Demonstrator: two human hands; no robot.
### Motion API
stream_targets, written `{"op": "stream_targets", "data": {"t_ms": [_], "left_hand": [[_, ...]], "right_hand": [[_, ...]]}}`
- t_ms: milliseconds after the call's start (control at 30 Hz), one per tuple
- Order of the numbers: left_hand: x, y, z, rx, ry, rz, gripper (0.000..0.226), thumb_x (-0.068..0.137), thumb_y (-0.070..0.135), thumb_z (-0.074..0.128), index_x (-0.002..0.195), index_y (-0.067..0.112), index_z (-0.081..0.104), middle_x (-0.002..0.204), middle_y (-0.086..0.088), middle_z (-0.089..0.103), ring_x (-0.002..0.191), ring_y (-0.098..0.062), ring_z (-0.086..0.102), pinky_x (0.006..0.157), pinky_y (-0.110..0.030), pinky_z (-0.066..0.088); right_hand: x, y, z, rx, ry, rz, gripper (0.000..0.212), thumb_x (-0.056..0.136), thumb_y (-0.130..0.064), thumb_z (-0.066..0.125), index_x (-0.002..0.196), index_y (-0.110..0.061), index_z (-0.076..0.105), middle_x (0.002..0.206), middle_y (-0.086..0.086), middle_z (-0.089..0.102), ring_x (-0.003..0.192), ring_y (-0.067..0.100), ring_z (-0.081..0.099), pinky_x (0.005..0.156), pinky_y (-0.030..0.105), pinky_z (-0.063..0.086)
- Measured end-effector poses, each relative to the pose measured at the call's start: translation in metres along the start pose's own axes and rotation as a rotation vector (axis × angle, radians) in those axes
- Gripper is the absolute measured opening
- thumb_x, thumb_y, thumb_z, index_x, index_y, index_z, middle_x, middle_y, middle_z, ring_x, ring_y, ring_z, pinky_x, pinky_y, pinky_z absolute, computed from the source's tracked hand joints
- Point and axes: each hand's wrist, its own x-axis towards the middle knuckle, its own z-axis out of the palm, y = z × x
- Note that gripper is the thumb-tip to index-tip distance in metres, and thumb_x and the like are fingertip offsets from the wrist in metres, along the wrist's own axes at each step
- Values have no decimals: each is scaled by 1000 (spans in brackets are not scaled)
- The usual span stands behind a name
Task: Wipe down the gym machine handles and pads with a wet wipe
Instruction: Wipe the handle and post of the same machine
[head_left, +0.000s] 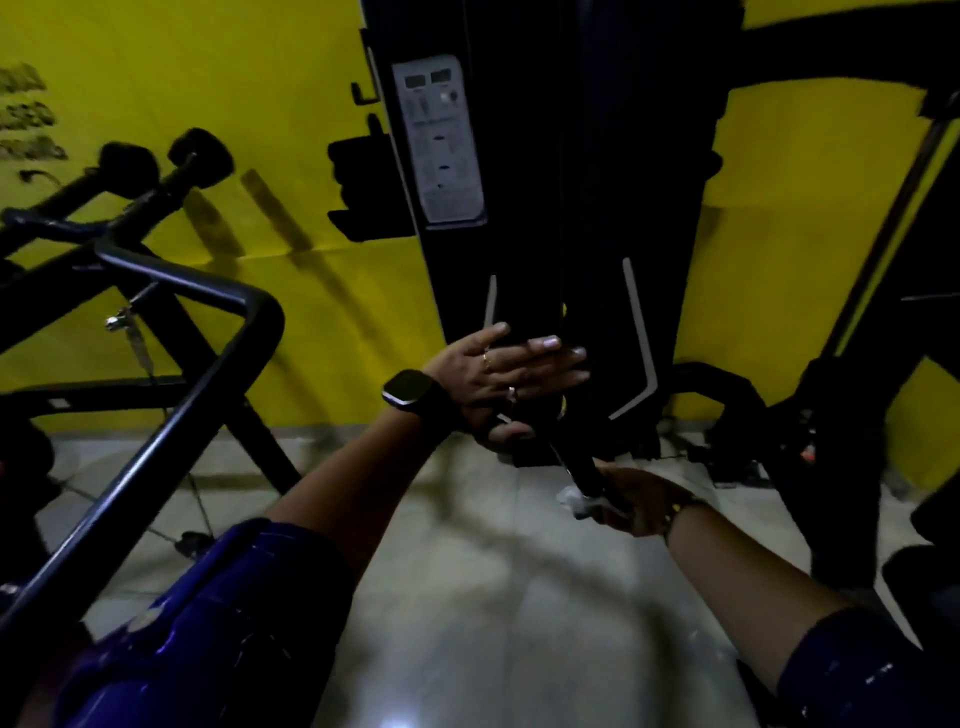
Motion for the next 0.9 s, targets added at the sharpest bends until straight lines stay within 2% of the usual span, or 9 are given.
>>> {"op": "stream_targets", "data": {"t_ms": [133, 233, 333, 400, 533, 667, 733, 833, 900], "left_hand": [[1, -1, 8, -33, 62, 21, 65, 95, 57, 23, 150, 25, 35, 155, 3, 33, 151, -17, 5, 119, -41, -1], [0, -4, 12, -45, 75, 35, 64, 96, 58, 25, 150, 26, 35, 155, 4, 33, 151, -17, 5, 120, -41, -4], [0, -5, 14, -72, 73, 69, 63, 97, 57, 26, 148, 24, 42, 154, 3, 39, 148, -17, 15, 121, -41, -8], [0, -8, 14, -124, 88, 89, 62, 99, 56, 23, 147, 23, 43, 152, 1, 42, 143, -16, 26, 121, -40, -8], [2, -15, 11, -277, 140, 125, 61, 102, 52, 15, 149, 18, 33, 154, 0, 32, 142, -17, 27, 120, -38, -4], [1, -17, 12, -355, 142, 156, 59, 103, 47, 15, 151, 18, 35, 156, 0, 34, 145, -16, 24, 120, -39, 2], [0, -20, 13, -360, 152, 173, 58, 104, 44, 13, 151, 17, 35, 155, 0, 36, 144, -15, 24, 119, -39, 3], [2, -26, 18, -321, 203, 239, 56, 105, 41, 11, 151, 14, 30, 153, -2, 39, 143, -16, 26, 119, -39, 3], [1, -32, 21, -271, 234, 285, 57, 104, 41, 14, 152, 12, 25, 155, -2, 36, 145, -17, 25, 119, -40, 2]], "right_hand": [[-13, -2, 12, -8, 48, -9, 41, 102, -23, 43, 139, -5, 40, 86, 3, 48, 47, 6, 62, 43, 16, 49], [-25, -6, 22, 17, -8, 31, 24, 104, -19, 39, 118, -4, 51, 76, 14, 57, 53, 17, 60, 41, 18, 46], [-37, 4, 26, 41, 103, -4, 20, 103, -24, 43, 99, -12, 58, 83, 11, 58, 69, 20, 54, 45, 18, 47], [-44, 20, 24, 164, 205, -33, 15, 102, -23, 46, 105, -21, 60, 90, 11, 63, 76, 21, 59, 50, 21, 50], [-51, 50, 27, 409, 342, -124, 30, 95, -3, 53, 124, 4, 57, 107, 18, 69, 89, 27, 67, 58, 27, 57], [-65, 71, 50, 456, 439, -173, 31, 95, 11, 41, 124, 12, 52, 129, 29, 53, 90, 35, 67, 67, 35, 59], [-67, 85, 65, 323, 500, -167, 33, 95, 15, 33, 125, 15, 49, 121, 29, 55, 100, 42, 62, 76, 39, 53], [-76, 92, 98, -107, 621, -271, 41, 88, 19, 40, 126, 12, 52, 101, 22, 63, 71, 38, 62, 60, 23, 46], [-82, 86, 118, -499, 774, -460, 43, 87, 14, 43, 125, 1, 58, 114, 17, 64, 91, 31, 64, 65, 8, 44]]}}
